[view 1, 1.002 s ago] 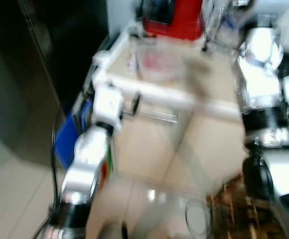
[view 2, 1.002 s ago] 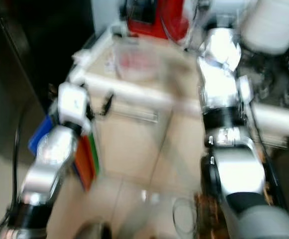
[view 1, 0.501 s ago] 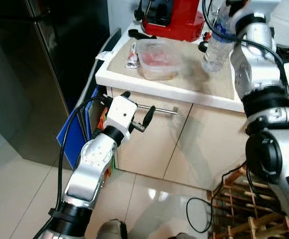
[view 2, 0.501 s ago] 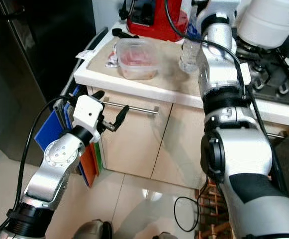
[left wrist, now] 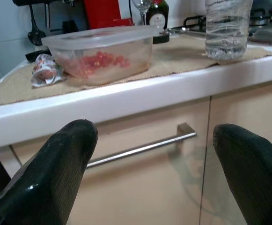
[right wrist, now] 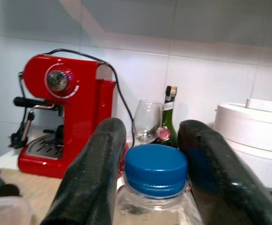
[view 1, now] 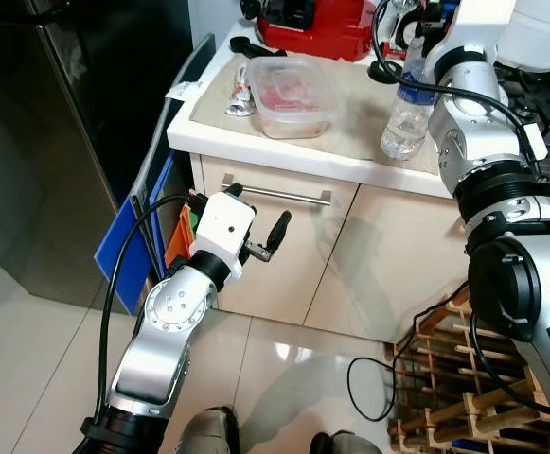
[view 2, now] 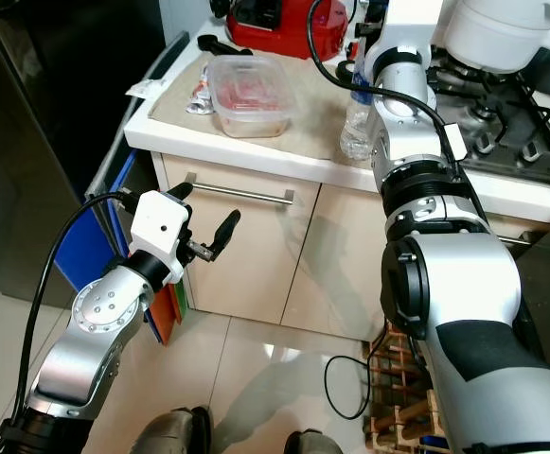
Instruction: Restocking fridge
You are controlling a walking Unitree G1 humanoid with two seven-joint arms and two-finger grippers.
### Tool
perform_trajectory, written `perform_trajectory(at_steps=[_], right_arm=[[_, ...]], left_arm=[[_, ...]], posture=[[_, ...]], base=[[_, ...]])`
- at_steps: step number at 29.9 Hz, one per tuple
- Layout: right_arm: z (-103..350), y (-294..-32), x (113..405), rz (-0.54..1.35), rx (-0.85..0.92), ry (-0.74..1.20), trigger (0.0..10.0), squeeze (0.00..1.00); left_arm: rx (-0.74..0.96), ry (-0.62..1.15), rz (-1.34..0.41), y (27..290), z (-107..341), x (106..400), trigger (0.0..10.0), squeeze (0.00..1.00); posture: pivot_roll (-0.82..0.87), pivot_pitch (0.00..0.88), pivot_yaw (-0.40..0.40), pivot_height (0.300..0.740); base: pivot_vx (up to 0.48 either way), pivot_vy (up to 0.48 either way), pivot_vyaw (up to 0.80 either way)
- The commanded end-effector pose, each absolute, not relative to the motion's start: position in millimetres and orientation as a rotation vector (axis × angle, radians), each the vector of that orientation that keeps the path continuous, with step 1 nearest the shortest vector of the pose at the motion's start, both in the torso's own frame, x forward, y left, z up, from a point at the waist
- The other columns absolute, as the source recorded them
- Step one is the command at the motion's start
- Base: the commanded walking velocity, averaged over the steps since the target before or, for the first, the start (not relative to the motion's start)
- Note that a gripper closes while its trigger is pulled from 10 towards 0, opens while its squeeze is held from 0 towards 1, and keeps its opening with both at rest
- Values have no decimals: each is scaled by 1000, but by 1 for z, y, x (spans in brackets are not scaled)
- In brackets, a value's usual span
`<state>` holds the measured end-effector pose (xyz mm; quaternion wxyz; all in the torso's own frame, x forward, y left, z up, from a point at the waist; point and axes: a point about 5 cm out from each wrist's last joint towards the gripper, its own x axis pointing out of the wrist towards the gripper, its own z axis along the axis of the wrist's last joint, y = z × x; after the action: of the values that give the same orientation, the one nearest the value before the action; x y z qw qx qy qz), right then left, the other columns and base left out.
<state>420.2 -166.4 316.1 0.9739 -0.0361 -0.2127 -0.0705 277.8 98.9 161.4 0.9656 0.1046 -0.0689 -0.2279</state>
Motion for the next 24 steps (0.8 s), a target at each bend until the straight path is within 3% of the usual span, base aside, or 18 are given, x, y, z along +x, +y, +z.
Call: perform_trajectory(at_steps=[1, 24], right_arm=[[329, -170, 419, -161, -77, -475, 10000, 1000], [363, -168, 409, -137, -37, -643, 10000, 1000]], left_arm=[[210, -143, -470, 96, 163, 275, 10000, 0], [194, -144, -433, 93, 163, 280, 10000, 0]], posture=[[188, 162, -67, 740], [153, 129, -84, 740]], base=[[0, 0, 0], [0, 0, 0]])
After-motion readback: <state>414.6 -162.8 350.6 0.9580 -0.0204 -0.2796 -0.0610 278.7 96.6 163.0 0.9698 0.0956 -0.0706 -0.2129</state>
